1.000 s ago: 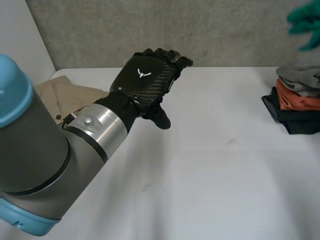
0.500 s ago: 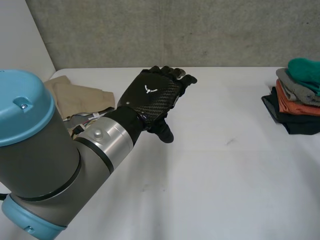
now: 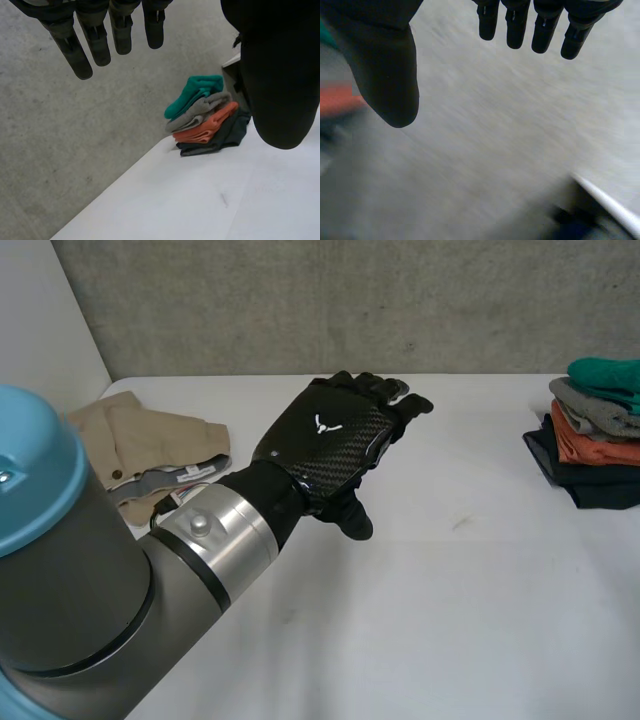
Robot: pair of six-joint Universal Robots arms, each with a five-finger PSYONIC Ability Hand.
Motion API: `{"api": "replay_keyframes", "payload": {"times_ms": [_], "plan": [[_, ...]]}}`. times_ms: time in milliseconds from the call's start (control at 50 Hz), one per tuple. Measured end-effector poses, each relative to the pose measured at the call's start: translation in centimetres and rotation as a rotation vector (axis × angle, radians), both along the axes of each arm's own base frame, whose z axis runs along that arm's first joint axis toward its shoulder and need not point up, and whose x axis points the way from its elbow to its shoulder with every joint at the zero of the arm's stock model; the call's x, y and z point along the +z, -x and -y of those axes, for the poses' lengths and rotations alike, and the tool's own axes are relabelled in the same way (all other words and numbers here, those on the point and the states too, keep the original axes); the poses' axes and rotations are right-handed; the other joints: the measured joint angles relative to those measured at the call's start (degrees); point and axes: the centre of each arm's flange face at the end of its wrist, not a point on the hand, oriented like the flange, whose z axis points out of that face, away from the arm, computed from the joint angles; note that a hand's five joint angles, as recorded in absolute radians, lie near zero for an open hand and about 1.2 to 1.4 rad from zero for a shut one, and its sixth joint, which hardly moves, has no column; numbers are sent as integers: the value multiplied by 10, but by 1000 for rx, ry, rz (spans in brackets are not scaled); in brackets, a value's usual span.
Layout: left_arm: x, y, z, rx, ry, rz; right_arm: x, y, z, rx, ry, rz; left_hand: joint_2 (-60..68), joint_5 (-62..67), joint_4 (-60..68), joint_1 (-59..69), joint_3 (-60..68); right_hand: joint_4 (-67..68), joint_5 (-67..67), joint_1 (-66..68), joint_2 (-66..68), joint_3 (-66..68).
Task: Fold the laundry.
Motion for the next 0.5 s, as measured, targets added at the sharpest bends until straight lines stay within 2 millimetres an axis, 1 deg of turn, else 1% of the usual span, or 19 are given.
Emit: {"api": "replay_keyframes", "payload": {"times_ms": [20,40,60,120,160,180,200,220,240,260,280,320,340,360,380,400,440,480,500], "plan": [[0,0,0,-1,1,-1,4,5,-2,-36,-2,-24,0,0,0,0,0,0,0,0,0,0],[2,-1,-2,-5,4,-4,14,14,-5,-122,-3,-82,0,0,0,0,0,0,0,0,0,0],[4,-1,-3,-7,7,-7,22,19,-7,-181,1,-121,0,0,0,0,0,0,0,0,0,0],[7,-2,-4,-9,14,-14,38,21,-8,-254,28,-172,0,0,0,0,0,0,0,0,0,0],[11,-4,-5,-7,23,-24,61,9,-9,-283,99,-205,0,0,0,0,0,0,0,0,0,0],[14,-4,-5,-5,29,-29,74,-4,-9,-268,145,-209,-1,0,0,0,0,0,0,0,0,0],[15,-5,-5,-4,33,-33,82,-13,-10,-251,176,-209,-1,0,0,0,0,0,0,0,0,0],[19,-6,-5,1,43,-43,99,-35,-12,-202,240,-203,-1,-1,0,0,0,0,0,0,0,0],[20,-6,-5,3,47,-46,104,-43,-14,-180,262,-198,-1,-1,0,0,0,0,0,0,0,0],[23,-7,-4,9,56,-54,114,-62,-17,-125,307,-188,-1,-1,0,0,0,0,0,0,0,0],[27,-9,-2,22,70,-66,129,-92,-26,-31,372,-170,-1,-1,0,0,0,0,0,0,0,0],[32,-12,3,47,91,-82,141,-130,-39,103,436,-146,-1,-1,-1,0,-1,0,0,0,-1,0],[34,-14,7,68,104,-92,144,-153,-48,193,463,-133,-2,-1,-3,0,-5,0,0,0,-1,0],[37,-18,15,103,123,-104,145,-179,-60,302,487,-120,-2,-1,-4,0,-5,0,0,0,-1,0],[38,-19,17,116,129,-108,145,-189,-65,344,492,-116,-2,-1,-4,0,-5,0,0,0,-1,0],[41,-26,30,166,152,-122,141,-215,-78,453,498,-106,-2,-1,-4,0,-5,0,0,0,-1,0],[45,-38,52,251,186,-139,131,-251,-99,615,488,-94,-2,-1,-4,0,-5,0,0,0,-1,0],[46,-58,85,364,228,-150,112,-291,-126,793,452,-80,-2,-1,-4,0,-5,0,0,0,-2,0],[46,-64,94,395,237,-150,107,-300,-133,836,439,-77,-2,-1,-4,0,-5,0,0,0,-2,0]]}}
